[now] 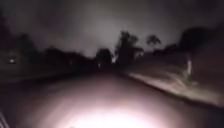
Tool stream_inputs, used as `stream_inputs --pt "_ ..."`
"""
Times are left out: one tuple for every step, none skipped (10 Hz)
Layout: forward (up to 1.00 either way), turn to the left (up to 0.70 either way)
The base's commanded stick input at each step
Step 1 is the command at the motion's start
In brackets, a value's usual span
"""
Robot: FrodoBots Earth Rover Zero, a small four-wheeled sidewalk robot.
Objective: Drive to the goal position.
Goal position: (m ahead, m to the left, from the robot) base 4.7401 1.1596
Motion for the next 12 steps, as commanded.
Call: stream_inputs --pt "0.70 0.00" --pt "0.70 0.00" --pt "0.70 0.00" --pt "0.70 0.00" --pt "0.70 0.00" --pt "0.70 0.00" --pt "0.70 0.00" --pt "0.70 0.00" --pt "0.70 0.00" --pt "0.70 0.00" --pt "0.70 0.00" --pt "0.70 0.00"
